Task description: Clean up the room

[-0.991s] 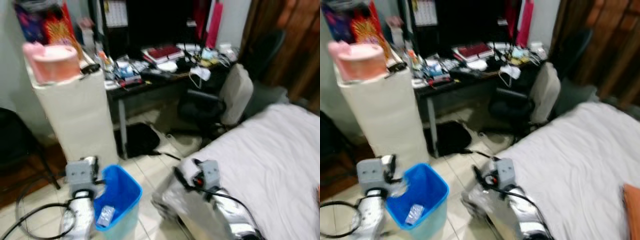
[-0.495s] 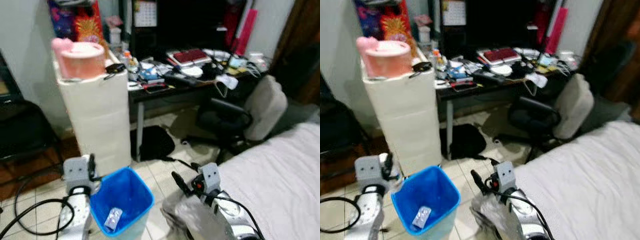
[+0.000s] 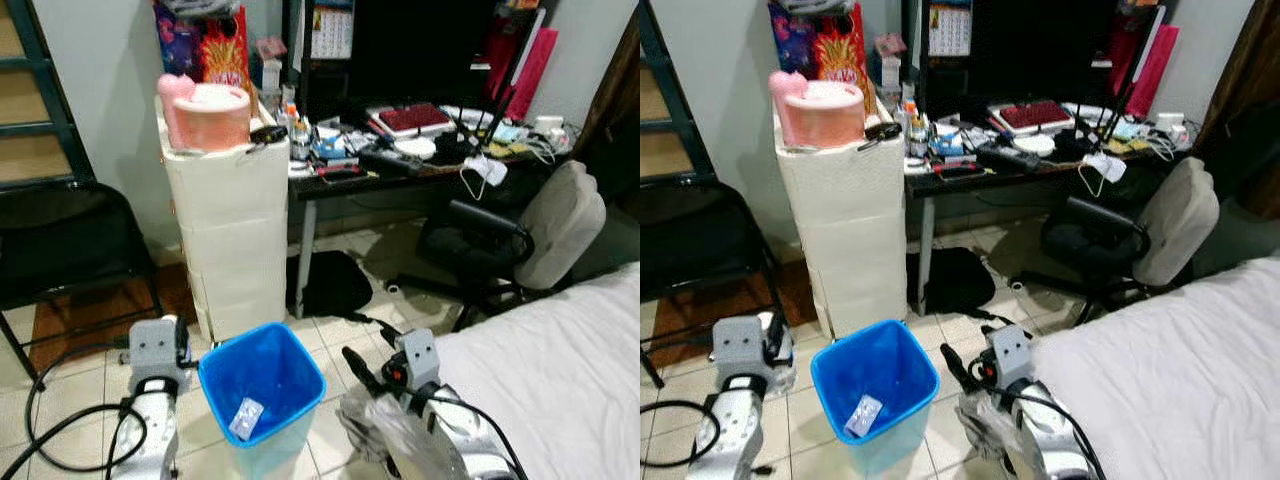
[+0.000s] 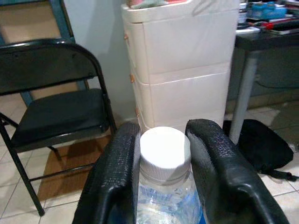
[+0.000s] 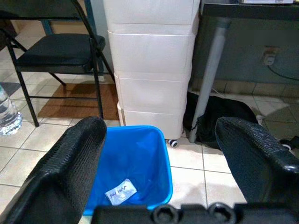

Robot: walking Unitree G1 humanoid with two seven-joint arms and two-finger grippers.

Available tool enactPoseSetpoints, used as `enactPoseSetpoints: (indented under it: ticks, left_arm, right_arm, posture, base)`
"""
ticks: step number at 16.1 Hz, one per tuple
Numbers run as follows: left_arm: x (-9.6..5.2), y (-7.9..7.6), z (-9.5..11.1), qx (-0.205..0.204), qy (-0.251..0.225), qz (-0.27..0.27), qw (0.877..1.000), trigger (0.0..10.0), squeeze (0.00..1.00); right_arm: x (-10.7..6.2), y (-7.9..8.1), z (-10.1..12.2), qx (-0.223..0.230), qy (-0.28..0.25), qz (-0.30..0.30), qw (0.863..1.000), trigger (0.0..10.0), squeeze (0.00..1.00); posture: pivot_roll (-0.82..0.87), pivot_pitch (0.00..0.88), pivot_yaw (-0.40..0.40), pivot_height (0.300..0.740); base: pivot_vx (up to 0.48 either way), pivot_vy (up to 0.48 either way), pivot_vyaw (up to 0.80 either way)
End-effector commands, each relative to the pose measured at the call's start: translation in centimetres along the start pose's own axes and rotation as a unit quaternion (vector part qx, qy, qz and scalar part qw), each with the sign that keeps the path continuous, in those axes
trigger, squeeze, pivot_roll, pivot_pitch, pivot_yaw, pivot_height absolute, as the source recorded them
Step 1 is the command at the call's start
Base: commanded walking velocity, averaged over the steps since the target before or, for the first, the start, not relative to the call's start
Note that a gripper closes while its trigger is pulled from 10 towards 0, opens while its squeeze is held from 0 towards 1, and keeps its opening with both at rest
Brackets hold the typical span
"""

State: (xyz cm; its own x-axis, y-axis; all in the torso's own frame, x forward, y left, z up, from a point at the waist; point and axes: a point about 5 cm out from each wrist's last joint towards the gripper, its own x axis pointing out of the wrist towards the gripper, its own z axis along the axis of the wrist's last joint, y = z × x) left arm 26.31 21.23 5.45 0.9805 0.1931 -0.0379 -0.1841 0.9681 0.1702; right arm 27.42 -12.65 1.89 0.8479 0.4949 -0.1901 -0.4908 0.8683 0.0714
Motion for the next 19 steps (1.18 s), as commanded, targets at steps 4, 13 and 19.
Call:
enactPoseSetpoints:
  ticks: [4, 13, 19]
  left_arm:
    - [2.5, -0.4, 1.8, 0.096, -0.066, -0.063, 0.991, 10.0, 0.00]
    - [6.4, 0.7, 3.9, 0.264, -0.105, -0.128, 0.950, 10.0, 0.00]
    - [7.5, 2.7, 5.1, 0.203, -0.090, -0.091, 0.971, 10.0, 0.00]
  right_arm:
    - [-4.5, 1.3, 0.7, -0.030, -0.001, 0.089, 0.996, 10.0, 0.00]
    - [-12.4, 3.8, 2.4, -0.011, 0.059, 0.096, 0.994, 10.0, 0.00]
    - [-12.5, 4.7, 3.0, 0.021, 0.065, 0.081, 0.994, 10.0, 0.00]
  posture:
    - [-0.04, 0.248, -0.140, 0.740]
    - [-0.23, 0.442, -0.207, 0.740]
    - [-0.21, 0.423, -0.190, 0.740]
  base:
    - [0.000, 0.000, 0.00]
    - [0.000, 0.000, 0.00]
    - [0.000, 0.000, 0.00]
